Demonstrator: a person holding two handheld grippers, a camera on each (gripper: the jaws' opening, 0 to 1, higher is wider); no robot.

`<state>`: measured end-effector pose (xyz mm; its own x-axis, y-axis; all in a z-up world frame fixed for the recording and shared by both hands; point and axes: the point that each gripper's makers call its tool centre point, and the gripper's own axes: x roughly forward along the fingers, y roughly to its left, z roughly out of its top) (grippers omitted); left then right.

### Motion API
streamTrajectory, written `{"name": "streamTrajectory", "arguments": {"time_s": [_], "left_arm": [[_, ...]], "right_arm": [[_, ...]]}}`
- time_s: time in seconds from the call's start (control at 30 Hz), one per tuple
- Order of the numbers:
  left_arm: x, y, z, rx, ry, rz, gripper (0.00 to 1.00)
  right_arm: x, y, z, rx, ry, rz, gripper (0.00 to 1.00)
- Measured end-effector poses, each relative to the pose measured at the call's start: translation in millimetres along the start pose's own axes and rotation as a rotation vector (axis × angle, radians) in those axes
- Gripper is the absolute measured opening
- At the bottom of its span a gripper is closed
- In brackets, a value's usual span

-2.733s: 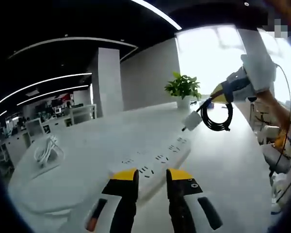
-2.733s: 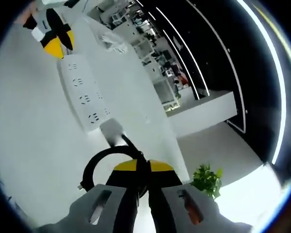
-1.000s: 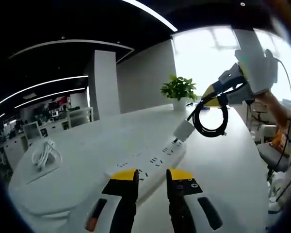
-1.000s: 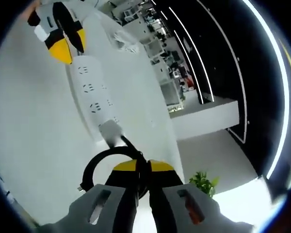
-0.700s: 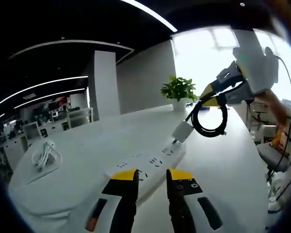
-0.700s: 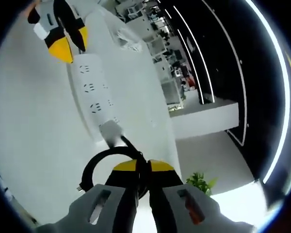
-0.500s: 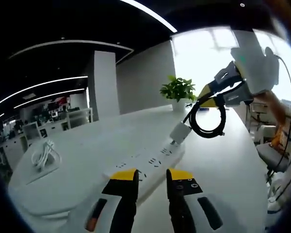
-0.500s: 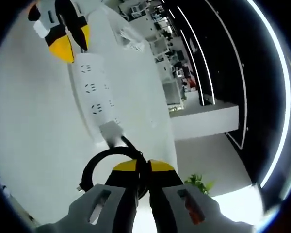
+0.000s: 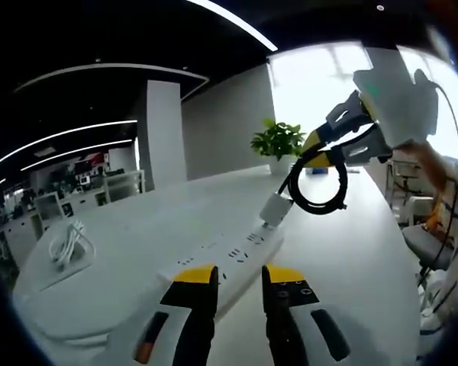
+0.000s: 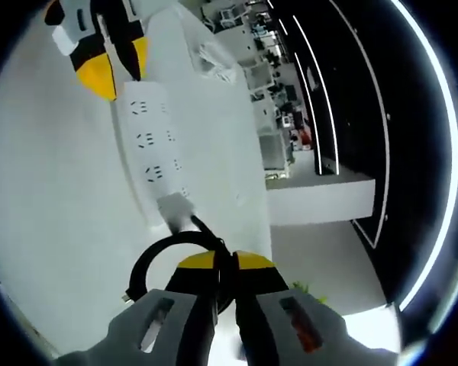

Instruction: Straighten the power strip on the desk, plug the charger into it

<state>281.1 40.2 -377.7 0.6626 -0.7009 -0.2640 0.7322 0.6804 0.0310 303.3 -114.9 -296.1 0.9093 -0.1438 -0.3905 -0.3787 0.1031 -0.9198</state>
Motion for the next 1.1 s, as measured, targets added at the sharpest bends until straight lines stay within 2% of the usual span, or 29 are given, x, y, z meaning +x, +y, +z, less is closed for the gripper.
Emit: {"name": "streamTrajectory", "arguments": {"time_s": [0.53, 0.57, 0.67, 0.87, 1.03, 1.1], "left_arm": [[-2.4, -1.0, 1.7, -0.005, -0.008, -0.003, 0.23], [-2.6, -1.3, 1.5, -0.005, -0.008, -0.003, 0.23], [-3.2, -2.4, 1.6, -0.003, -0.008, -0.006, 0.23], [-2.8, -4.6, 0.2, 0.000, -0.002, -0.011, 0.23], [-1.9, -7.4, -0.1, 0.002, -0.001, -0.017, 0.23], [-1.7, -6.9, -0.7, 0.001, 0.001, -0.014, 0.23]], "right_arm": [[9.1, -8.6, 20.8, -0.095, -0.004, 0.118, 0.05], [10.3, -3.1, 23.3, -0.104, -0.011, 0.152, 0.05], [13.3, -6.5, 25.6, -0.108, -0.006, 0.143, 0.05], [16.3, -5.3, 21.6, -0.074, 0.007, 0.178, 0.05], [17.1, -2.6, 19.1, -0.076, -0.003, 0.202, 0.05], [19.4, -4.6, 18.1, -0.049, -0.011, 0.219, 0.05]]}}
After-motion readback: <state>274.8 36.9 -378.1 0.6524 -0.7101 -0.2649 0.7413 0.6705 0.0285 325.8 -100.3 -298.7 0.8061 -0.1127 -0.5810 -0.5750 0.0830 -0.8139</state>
